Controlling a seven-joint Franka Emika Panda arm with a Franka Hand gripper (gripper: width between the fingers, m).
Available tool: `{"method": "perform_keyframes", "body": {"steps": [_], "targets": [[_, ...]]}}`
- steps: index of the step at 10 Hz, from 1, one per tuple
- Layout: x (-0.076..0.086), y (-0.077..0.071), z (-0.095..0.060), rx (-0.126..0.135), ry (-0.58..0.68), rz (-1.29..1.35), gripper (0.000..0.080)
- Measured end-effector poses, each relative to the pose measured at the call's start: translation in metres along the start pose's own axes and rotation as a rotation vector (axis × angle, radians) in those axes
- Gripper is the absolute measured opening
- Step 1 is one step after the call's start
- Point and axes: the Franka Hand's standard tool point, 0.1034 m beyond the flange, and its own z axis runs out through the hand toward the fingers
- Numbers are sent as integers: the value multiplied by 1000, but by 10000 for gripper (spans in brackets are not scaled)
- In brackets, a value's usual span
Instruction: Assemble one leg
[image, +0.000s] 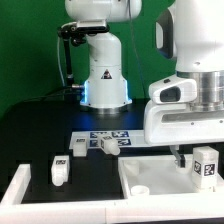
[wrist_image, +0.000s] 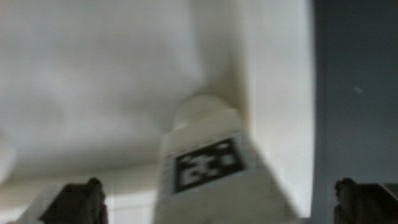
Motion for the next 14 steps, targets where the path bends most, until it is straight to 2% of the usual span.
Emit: {"method": "perform_keyframes", "body": {"steps": [1,2,3,4,6,8,12,14], "targets": [[0,-1,0,3,0,56,562],[0,-1,0,2,0,71,427],[0,0,0,2,0,79,427],[0,-1,0,3,0,149,282],[-1,-1,0,3,-1,263,282],[-1,-3,1,-9,4,527,282],[1,-8,0,22,-9,1304,284],[1,-9,0,23,-7,1400,284]]}}
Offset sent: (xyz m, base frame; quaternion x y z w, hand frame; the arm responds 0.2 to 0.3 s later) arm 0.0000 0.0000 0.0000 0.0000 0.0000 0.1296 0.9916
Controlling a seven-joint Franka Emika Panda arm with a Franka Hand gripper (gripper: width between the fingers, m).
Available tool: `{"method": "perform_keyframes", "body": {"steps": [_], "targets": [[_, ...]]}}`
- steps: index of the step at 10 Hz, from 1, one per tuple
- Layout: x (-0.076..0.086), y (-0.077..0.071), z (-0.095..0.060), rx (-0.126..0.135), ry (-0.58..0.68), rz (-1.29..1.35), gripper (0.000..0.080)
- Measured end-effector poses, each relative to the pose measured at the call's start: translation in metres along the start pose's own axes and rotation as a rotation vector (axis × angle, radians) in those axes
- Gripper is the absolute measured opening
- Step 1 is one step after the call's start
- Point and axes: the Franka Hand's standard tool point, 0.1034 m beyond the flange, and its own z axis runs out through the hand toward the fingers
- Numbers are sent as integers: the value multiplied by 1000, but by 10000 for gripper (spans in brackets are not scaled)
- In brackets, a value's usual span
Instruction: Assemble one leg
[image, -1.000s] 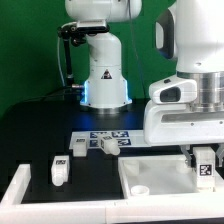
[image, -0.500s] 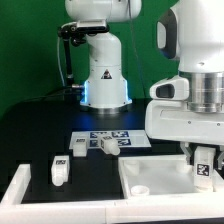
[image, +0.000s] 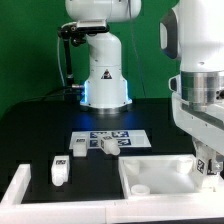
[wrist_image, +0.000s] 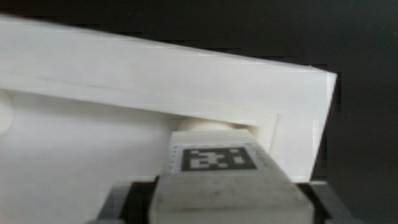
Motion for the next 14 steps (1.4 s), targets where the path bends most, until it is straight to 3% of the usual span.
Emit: {"method": "perform_keyframes", "body": {"steps": [2,5,10,12,13,14], "targets": [[0,0,0,0,-1,-31,284],[-1,1,1,-20,2,-585,609],[0,3,2,-24,3,-989,648],[9,-5,2,14,48,-1293,648],[8,-4,3,13,43,-1211,648],[8,-4,3,13,43,-1212,534]]}}
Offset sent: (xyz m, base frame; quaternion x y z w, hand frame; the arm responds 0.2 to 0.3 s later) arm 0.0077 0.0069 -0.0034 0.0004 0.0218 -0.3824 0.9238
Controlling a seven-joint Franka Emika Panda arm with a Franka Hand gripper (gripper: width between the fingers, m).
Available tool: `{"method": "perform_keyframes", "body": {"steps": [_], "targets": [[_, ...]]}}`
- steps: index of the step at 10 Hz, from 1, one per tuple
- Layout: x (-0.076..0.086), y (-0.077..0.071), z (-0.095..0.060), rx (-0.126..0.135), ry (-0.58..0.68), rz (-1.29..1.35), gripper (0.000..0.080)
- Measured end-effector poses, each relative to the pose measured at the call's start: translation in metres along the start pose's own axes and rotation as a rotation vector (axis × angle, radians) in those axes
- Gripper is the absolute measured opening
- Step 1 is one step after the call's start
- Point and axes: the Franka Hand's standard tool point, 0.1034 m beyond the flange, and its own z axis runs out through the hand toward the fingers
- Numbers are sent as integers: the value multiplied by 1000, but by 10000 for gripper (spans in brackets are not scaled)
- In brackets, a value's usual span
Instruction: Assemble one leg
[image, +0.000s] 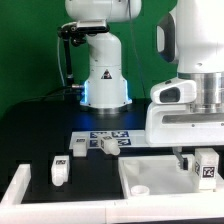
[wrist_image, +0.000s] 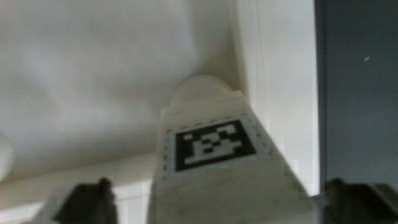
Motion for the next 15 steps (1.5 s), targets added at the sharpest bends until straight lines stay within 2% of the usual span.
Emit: {"method": "perform_keyframes", "body": {"steps": [1,2,3,6,7,9,10,12,13,14,15], "targets": [[0,0,0,1,0,37,534],[0,0,0,2,0,109,351],[0,0,0,1,0,192,285],[1,3,-3,-13,-20,579,285],[1,5,-3,-5,-30,779,285],[-1,3,-3,-8,-54,1163,285],[0,5,-1,13,-64,1320,285],[-1,5,0,19,-71,1367,285],[-1,4,0,19,-71,1361,367],[-1,5,0,19,-69,1326,503],[1,6,-1,28,-66,1100,503]]}}
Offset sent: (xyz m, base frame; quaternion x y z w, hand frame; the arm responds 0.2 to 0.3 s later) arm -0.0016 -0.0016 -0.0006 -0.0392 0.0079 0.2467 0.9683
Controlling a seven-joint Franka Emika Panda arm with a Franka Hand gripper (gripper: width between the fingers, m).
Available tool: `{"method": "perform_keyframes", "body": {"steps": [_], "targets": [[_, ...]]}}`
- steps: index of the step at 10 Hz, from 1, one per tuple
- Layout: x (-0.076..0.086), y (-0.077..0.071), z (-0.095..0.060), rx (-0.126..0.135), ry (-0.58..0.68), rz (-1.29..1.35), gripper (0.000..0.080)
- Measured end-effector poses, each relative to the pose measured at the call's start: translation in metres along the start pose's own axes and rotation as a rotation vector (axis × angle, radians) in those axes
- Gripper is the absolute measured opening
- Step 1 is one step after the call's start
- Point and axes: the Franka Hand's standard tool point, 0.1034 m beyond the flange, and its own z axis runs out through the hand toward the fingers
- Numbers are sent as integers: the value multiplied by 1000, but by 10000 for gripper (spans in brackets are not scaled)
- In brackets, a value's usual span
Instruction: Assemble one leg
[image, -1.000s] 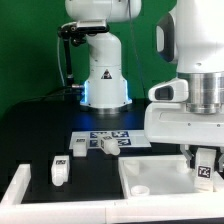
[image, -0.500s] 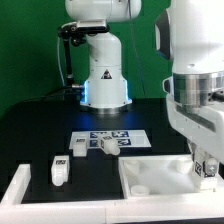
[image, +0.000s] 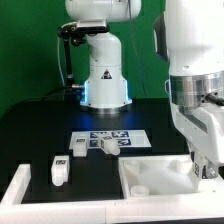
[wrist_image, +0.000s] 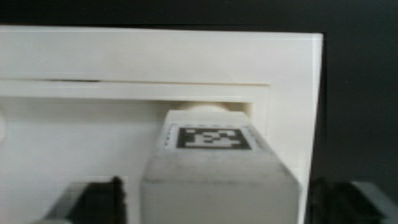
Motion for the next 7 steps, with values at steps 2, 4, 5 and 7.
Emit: {"method": "perform_keyframes", "body": {"steps": [2,4,5,7], "targets": [[-7,-4,1,-11,-25,-327,640],[-6,-3,2,-8,-21,-432,648],[-5,-3,2,-8,-21,-510,649],[-4,-3,2,-8,-20,-668,649]]}}
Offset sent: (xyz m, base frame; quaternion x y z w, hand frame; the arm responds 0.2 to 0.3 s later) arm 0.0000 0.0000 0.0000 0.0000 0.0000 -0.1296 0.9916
